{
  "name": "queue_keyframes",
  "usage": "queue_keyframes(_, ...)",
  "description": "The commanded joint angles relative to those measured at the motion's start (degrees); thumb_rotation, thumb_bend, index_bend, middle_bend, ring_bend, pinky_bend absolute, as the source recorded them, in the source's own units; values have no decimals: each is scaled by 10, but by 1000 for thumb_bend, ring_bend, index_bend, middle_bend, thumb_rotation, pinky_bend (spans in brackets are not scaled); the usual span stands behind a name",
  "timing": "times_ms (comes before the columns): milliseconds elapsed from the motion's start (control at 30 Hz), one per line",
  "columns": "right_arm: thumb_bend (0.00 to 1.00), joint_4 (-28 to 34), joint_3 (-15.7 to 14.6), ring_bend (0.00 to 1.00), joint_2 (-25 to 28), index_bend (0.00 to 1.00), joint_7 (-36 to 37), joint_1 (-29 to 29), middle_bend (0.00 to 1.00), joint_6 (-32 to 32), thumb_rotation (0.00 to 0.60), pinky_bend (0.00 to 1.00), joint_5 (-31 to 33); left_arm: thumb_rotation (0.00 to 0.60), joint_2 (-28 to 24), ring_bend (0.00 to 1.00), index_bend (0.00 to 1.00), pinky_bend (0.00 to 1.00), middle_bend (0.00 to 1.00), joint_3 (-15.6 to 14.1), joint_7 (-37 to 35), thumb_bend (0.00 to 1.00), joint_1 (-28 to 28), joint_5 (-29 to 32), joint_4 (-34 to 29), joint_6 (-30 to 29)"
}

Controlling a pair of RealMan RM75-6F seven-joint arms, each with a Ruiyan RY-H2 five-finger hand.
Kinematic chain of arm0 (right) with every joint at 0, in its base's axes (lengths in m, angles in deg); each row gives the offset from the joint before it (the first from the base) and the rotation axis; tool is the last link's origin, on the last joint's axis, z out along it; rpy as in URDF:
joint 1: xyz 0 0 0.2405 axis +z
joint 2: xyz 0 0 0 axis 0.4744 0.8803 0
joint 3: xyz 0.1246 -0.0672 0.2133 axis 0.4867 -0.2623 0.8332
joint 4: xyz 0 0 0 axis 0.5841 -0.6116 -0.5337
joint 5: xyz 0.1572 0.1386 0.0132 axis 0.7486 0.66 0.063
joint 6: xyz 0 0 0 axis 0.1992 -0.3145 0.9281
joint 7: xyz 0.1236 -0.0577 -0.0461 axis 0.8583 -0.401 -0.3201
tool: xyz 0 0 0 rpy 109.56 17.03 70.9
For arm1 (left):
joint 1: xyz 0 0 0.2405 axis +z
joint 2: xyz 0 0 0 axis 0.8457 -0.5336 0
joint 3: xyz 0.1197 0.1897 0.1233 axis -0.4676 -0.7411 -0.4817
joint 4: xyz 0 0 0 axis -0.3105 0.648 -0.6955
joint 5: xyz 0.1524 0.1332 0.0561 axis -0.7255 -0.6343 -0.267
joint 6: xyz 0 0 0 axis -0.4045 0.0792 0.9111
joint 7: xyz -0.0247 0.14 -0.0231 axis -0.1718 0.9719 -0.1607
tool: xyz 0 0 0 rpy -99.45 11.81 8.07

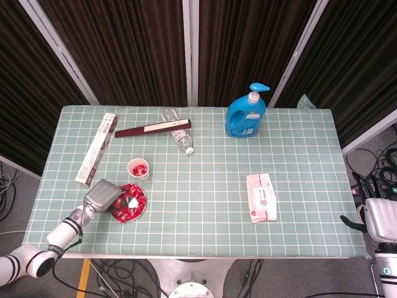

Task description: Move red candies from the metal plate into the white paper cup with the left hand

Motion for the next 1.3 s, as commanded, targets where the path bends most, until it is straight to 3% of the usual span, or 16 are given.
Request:
queue_keyframes(33, 22, 0, 0, 6, 0, 4, 1, -1, 169, 2, 600, 397, 0, 600, 3, 971, 452, 1000, 980, -3, 9, 310, -11, -11, 14, 10)
queue_keyframes(667, 22, 3, 2, 6, 0, 4, -6, 0, 171, -3, 600, 398, 7, 600, 25, 968, 449, 1000, 976, -12, 11, 310, -19, -43, 39, 3)
queue_keyframes(1000, 22, 8, 3, 7, -1, 4, -14, 1, 174, -5, 600, 399, 9, 600, 2, 967, 449, 1000, 976, -14, 8, 309, -12, -46, 19, -11)
queue_keyframes(1300, 22, 11, 3, 6, -1, 3, -18, -2, 174, 1, 600, 401, 11, 600, 15, 964, 449, 1000, 973, -19, 15, 306, -17, -42, 45, 12)
